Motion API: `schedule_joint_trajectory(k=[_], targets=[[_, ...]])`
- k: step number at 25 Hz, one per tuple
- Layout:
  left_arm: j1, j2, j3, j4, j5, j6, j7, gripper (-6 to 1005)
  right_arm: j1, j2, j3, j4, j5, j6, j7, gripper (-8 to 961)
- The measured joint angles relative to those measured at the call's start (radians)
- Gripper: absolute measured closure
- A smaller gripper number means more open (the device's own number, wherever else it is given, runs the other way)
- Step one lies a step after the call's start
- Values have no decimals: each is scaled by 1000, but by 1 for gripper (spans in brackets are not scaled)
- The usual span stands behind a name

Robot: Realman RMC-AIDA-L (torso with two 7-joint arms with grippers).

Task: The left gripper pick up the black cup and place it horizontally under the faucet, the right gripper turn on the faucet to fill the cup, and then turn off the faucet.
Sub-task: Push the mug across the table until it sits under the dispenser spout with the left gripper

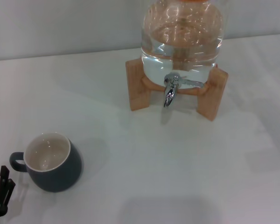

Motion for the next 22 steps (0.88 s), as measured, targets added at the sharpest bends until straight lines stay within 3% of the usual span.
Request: schedule_joint_trajectory(k=[22], targets=[[-39, 5, 0, -13, -6, -61, -28, 118, -5, 6, -2, -15, 0, -13, -2, 87]])
